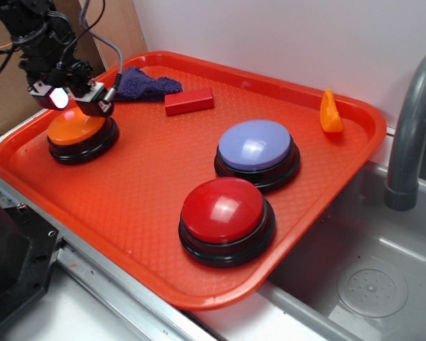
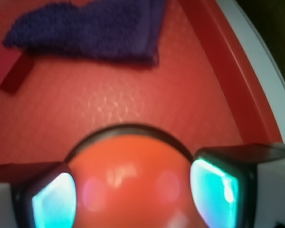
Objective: Push the orange button.
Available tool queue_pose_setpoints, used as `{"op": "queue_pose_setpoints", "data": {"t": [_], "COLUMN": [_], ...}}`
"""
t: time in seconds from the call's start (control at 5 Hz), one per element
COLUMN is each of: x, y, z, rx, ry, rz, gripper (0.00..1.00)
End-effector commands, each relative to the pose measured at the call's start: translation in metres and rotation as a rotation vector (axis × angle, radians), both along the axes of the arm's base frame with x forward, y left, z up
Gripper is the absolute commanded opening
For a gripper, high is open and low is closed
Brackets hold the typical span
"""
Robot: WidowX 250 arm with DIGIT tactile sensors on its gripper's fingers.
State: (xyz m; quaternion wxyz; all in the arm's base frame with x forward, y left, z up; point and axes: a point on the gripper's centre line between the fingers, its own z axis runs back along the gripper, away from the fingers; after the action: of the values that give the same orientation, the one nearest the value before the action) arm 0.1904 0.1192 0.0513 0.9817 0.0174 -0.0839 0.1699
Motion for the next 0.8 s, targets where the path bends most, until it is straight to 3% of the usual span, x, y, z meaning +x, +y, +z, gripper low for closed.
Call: {"op": "queue_pose_setpoints", "data": {"t": [0.0,0.2,0.6], "x": [-0.013,-0.015,-0.019], "y": [0.014,0.014,0.012], "z": [0.04,0.049,0.063], "rx": [-0.062,-0.096,-0.085], "ry": [-0.191,-0.227,-0.229], "rz": [0.05,0.054,0.072], "gripper": [1.0,1.0,1.0]}}
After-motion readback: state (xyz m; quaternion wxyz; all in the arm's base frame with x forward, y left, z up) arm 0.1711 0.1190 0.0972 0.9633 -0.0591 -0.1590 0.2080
